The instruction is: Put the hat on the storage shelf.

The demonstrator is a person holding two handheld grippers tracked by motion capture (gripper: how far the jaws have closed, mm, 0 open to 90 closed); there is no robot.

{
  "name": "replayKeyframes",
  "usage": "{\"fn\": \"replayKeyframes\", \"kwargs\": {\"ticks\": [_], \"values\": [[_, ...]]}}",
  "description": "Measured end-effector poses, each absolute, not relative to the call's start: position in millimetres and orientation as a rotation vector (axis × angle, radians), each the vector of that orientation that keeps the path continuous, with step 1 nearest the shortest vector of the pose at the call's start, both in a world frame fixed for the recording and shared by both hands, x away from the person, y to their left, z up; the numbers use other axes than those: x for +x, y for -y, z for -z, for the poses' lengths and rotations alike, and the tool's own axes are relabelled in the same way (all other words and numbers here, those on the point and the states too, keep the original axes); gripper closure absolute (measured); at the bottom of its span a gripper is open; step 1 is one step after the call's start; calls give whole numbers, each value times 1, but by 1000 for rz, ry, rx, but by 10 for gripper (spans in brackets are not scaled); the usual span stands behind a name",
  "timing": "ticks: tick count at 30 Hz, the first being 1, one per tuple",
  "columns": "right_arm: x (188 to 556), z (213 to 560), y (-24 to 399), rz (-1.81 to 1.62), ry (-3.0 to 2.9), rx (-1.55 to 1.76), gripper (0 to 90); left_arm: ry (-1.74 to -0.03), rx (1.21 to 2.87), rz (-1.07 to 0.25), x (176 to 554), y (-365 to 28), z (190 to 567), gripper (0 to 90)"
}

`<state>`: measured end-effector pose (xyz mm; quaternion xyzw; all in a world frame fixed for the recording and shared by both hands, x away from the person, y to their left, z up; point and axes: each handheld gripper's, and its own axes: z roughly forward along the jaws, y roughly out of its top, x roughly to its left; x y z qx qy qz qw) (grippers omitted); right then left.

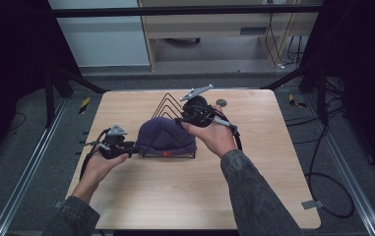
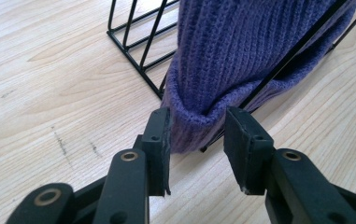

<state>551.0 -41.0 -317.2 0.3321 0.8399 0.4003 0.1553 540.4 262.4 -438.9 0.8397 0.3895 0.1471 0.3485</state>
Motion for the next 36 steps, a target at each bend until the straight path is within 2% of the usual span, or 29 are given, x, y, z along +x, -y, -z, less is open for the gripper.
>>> {"fn": "replayKeyframes", "kwargs": {"ticks": [9,14,22,30,36], "values": [[546,324,47,-1150,-2406,964,653,-1017,2160,-433,531,-262,437,518],[545,324,51,-1150,-2403,969,647,-1037,2129,-465,524,-264,433,402],[544,321,53,-1152,-2397,957,607,-1074,2082,-486,511,-269,431,275],[549,322,56,-1170,-2381,973,475,-1131,2050,-497,497,-274,429,141],[550,319,62,-1208,-2342,996,288,-1149,2020,-510,489,-275,423,93]]}}
